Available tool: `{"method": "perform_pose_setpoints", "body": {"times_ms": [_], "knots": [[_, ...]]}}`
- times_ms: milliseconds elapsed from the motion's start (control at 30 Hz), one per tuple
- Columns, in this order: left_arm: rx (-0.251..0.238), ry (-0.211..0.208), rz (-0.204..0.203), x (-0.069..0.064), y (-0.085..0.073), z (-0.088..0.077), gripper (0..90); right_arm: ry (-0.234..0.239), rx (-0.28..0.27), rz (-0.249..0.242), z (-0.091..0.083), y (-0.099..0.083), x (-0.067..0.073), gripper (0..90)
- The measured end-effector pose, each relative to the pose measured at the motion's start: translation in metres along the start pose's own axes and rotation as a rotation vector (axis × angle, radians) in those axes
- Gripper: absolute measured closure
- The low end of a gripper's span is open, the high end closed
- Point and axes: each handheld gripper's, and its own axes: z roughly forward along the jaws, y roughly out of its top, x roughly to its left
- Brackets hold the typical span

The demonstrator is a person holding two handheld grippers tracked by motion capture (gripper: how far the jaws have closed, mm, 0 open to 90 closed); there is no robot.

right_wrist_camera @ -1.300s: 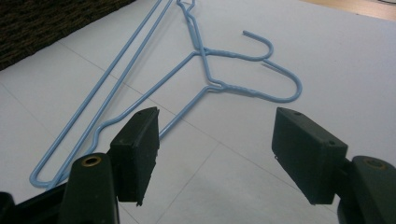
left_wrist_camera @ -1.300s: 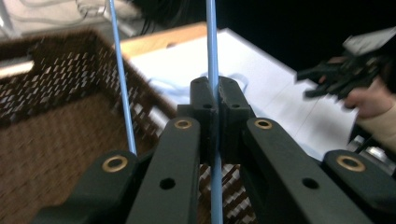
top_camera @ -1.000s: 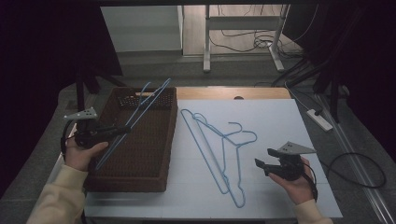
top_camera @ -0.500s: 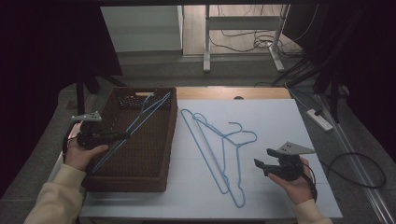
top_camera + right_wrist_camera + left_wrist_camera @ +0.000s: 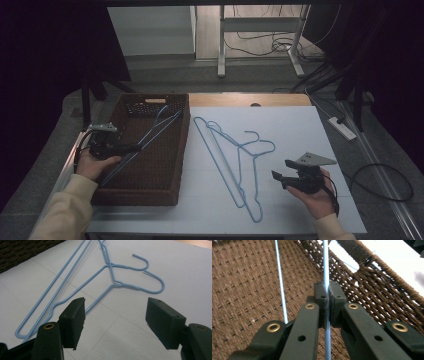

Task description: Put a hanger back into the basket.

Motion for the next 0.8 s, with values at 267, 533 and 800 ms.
{"method": "perform_pose_setpoints", "body": {"times_ms": [267, 533, 800], "knots": [[0.058, 0.228, -0.062, 0.004, -0.002, 0.0, 84.9, 0.002, 0.002, -0.002, 0.001, 0.0, 0.0, 32.5], [0.114, 0.376, -0.116, 0.006, -0.003, 0.004, 80.3, 0.002, 0.004, -0.002, 0.001, 0.0, 0.0, 32.4], [0.005, 0.441, -0.106, -0.004, 0.0, -0.009, 40.3, 0.002, 0.005, -0.001, 0.0, 0.0, 0.0, 32.4]]}}
